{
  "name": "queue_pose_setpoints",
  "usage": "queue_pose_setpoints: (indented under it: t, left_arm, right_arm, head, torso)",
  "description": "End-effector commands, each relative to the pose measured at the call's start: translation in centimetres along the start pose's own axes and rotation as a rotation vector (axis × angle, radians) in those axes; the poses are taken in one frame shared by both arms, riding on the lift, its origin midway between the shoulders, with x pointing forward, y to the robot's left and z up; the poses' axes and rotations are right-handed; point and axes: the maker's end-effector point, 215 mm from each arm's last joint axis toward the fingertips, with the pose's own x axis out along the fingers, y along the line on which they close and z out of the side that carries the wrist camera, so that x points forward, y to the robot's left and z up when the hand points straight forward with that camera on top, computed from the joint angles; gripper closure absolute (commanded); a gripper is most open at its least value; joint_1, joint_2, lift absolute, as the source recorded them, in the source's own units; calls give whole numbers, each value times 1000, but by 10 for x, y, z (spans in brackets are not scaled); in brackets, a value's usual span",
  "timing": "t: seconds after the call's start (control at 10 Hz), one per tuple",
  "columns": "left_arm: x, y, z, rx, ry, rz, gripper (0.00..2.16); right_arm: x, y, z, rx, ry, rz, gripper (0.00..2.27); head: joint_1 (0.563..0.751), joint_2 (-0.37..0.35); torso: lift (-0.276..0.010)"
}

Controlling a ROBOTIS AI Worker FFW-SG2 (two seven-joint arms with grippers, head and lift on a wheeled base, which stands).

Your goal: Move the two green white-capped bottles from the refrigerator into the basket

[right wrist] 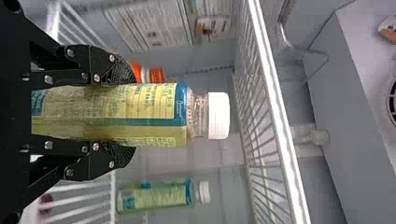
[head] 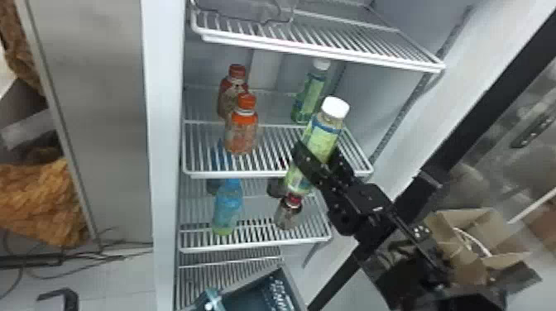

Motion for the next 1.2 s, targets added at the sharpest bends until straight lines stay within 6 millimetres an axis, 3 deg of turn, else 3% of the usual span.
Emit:
queue_pose_setpoints:
  t: [0.0,0.6,0.9,1.1]
  left_arm:
    - [-1,1,0,-1,-2,3,1213]
    - [-2,2,-2,-5,-3,4,1213]
    - [-3,3,-2,-6,-4,7,1213]
    - [-3,3,-2,-7,-6,6,1213]
  right_arm:
    - [-18,23,-3,52,41,34,826]
    - [-90,62,-29,107,296,40,825]
    - [-118,91,-41,209,382,54,825]
    - [-143,108,-63,275,484,50,826]
  head:
    - [695,-350]
    - [695,-350]
    - [695,-350]
    - [695,-350]
  torso:
    - [-4]
    - [-4]
    - [-4]
    - [-4]
